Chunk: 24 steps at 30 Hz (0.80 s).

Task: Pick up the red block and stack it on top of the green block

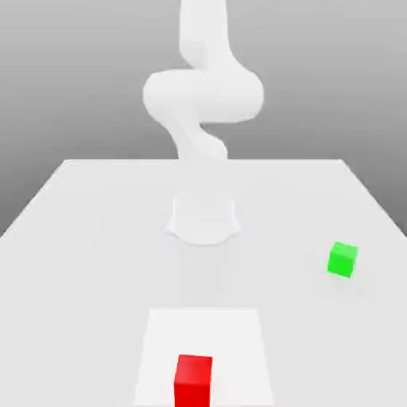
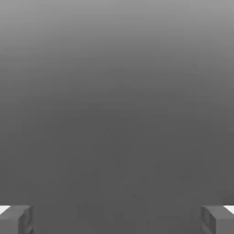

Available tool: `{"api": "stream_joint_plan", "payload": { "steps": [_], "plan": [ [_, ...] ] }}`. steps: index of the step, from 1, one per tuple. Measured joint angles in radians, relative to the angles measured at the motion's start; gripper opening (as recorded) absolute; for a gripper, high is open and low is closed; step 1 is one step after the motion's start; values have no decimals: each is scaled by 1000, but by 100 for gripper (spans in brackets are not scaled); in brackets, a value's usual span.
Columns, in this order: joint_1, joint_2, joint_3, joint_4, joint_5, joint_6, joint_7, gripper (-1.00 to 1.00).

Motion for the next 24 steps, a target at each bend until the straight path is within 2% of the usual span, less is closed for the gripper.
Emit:
{"api": "stream_joint_plan", "payload": {
  "steps": [24],
  "plan": [
    [-25,876,-1,-143,-2,328,45,0]
  ]
}}
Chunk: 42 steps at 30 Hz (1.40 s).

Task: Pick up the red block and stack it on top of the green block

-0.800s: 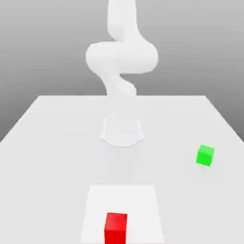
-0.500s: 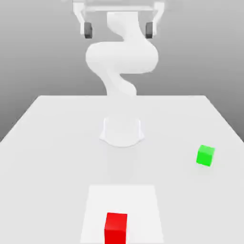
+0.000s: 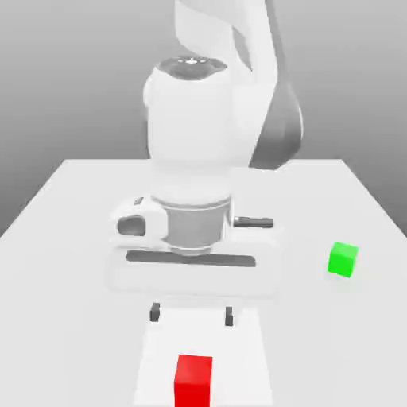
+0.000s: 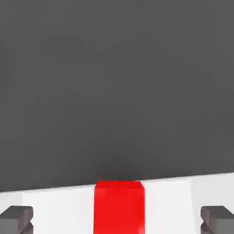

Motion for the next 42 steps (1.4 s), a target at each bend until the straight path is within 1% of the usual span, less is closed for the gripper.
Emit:
{"api": "stream_joint_plan", "payload": {
  "steps": [5,6,13,18,23,25,27,30,35,38,42],
  "plan": [
    [1,181,-1,14,4,132,-1,0],
    [1,211,-2,18,4,157,-1,-100],
    [0,216,-1,19,3,161,0,-100],
    [5,61,8,-10,7,35,5,-100],
    [152,-77,155,-119,84,11,107,-100],
    [278,-140,220,-173,127,6,163,-100],
    [415,-199,256,-226,163,2,219,-100],
    [501,-283,319,-304,205,-1,306,-100],
    [659,-407,473,-428,265,0,449,-100],
    [648,-365,517,-444,216,58,511,-100],
    [595,-252,542,-445,84,165,606,-100]
  ]
}}
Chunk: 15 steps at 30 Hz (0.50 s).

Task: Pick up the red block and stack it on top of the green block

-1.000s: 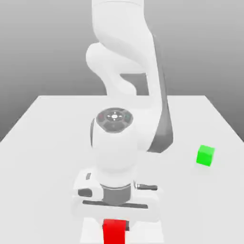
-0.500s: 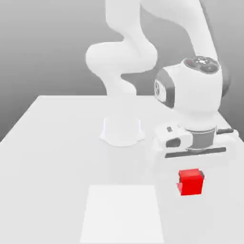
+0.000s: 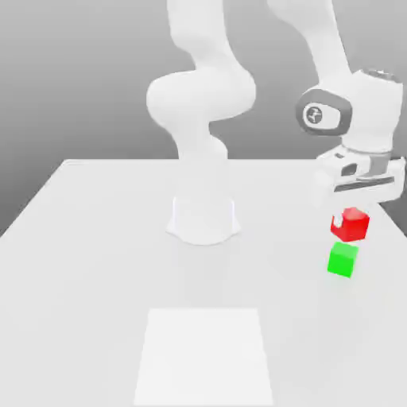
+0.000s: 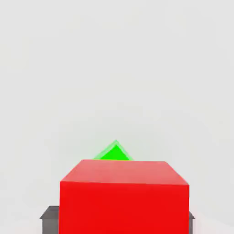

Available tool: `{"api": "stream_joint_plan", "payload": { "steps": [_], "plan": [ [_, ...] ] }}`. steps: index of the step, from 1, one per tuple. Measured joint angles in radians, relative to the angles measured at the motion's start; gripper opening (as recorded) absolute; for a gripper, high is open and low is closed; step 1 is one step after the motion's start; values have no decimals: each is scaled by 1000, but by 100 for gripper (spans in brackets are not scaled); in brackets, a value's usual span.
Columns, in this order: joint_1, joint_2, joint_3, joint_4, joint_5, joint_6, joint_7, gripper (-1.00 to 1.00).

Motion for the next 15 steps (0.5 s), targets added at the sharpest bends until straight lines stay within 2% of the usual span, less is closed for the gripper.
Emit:
{"api": "stream_joint_plan", "payload": {
  "steps": [3,4,10,15],
  "plan": [
    [-17,95,-27,1,-141,84,98,-100],
    [-19,116,-36,1,-175,102,122,100],
    [-15,126,-40,1,-192,110,134,100],
    [44,9,-48,0,-24,6,17,100]
  ]
}}
